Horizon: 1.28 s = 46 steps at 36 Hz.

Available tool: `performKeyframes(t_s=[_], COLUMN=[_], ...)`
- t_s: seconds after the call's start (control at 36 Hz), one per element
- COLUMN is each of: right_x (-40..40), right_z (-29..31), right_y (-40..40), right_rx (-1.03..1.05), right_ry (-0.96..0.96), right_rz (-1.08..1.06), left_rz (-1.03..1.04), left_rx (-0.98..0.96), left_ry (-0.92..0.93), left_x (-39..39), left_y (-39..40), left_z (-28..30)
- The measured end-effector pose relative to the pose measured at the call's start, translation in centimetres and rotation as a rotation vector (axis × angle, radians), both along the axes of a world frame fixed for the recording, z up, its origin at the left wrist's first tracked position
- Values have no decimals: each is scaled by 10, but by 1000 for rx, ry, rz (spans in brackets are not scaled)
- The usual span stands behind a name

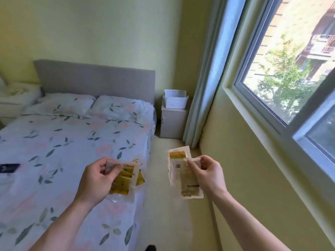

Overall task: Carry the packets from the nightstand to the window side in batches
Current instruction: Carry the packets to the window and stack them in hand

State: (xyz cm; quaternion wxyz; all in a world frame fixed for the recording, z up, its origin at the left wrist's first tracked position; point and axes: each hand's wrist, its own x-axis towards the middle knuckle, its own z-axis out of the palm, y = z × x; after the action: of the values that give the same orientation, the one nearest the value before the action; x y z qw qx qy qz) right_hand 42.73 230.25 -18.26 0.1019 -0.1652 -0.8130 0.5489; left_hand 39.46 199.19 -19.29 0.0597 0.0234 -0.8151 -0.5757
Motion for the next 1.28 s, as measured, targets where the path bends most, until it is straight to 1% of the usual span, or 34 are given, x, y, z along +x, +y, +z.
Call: performKeyframes(t_s=[0.11,0.28,0.44,0.56,0.64,0.83,0.94,1.03,1.17,1.28], right_x=[-78,-176,-254,-318,-367,-494,-570,-619,-695,-757], right_z=[-2,-3,-10,-6,-8,-12,-4,-1,-12,-28], right_y=[9,26,66,97,120,178,200,208,213,222], right_rx=[18,20,13,24,25,7,-15,-3,28,68], right_ry=[11,42,8,25,38,26,16,8,-31,-37], right_rz=[25,-14,-70,-90,-90,-49,7,43,124,119], left_rz=[36,-2,-86,-119,-125,-104,-67,-25,42,82], left_rx=[23,36,30,1,15,-5,12,8,43,66], left_ry=[19,14,4,24,32,24,25,21,-11,-55], left_x=[-66,-183,-280,-346,-396,-513,-569,-605,-664,-720], left_y=[9,34,83,119,144,198,216,219,221,225], left_z=[1,15,29,37,37,32,32,27,16,4])
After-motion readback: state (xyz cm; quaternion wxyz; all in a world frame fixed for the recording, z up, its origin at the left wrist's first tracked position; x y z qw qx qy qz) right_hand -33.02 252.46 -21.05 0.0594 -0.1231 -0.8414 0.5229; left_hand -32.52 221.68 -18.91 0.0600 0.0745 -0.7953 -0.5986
